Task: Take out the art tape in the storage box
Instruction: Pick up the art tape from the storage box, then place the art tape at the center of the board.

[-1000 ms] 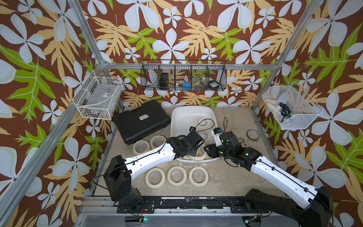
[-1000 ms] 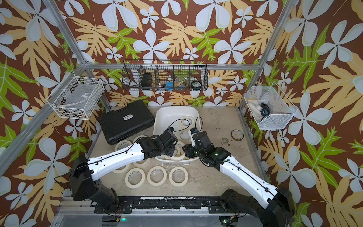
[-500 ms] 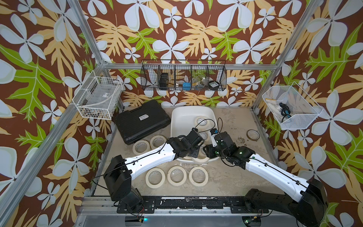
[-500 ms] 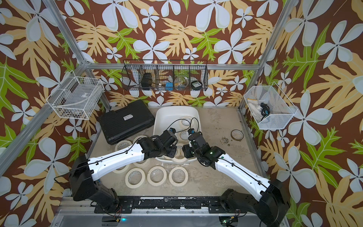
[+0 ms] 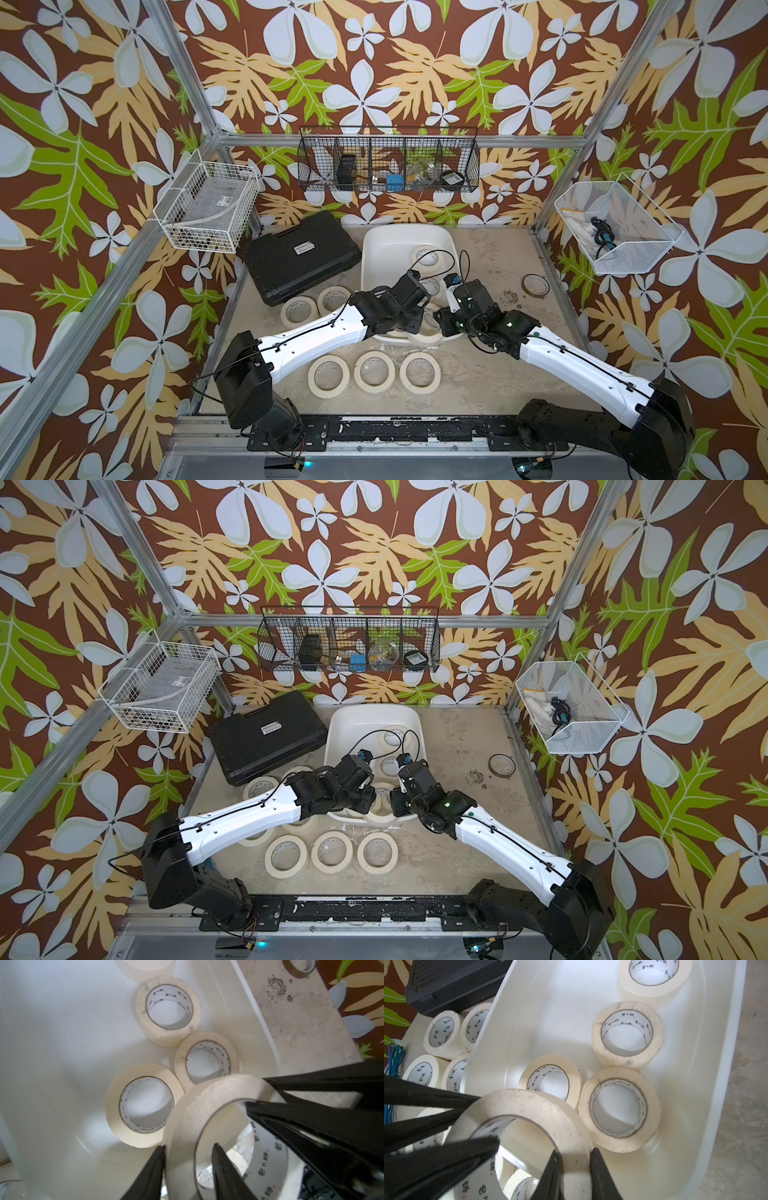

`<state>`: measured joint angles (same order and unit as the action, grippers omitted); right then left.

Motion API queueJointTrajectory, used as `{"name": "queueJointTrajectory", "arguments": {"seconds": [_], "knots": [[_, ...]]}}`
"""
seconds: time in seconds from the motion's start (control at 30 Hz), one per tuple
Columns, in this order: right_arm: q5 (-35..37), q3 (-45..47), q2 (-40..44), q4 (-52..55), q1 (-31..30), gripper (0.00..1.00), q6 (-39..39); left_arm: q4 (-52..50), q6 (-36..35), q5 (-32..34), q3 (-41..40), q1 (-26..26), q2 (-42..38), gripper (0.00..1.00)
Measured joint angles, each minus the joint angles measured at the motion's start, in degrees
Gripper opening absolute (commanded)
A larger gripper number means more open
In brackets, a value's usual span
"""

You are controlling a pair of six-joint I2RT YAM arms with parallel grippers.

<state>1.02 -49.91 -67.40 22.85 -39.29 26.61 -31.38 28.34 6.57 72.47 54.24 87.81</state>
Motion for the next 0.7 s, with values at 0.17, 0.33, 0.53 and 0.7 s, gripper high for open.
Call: {"name": "queueJointTrajectory", "arguments": {"seconds": [0.17, 0.33, 0.53, 0.7], "knots": [[1.75, -0.63, 2.1, 2.69, 0.0, 0.02, -0.04, 3.28, 1.6, -0.94, -1.88, 0.0, -4.98, 0.7], [3.82, -1.57, 4.57, 6.93, 0.0, 0.0, -1.53, 5.84, 1.77, -0.85, -4.63, -0.02, -11.13, 0.79], [6.97, -0.04, 11.1, 12.7, 0.04, 0.0, -0.79, 7.02, 1.81, 1.49, -7.43, -0.39, -16.11, 0.82], [9.86, 2.12, 17.7, 16.13, 0.07, 0.0, 3.96, 7.23, 1.79, 2.71, -8.26, -1.07, -15.87, 0.82]]}}
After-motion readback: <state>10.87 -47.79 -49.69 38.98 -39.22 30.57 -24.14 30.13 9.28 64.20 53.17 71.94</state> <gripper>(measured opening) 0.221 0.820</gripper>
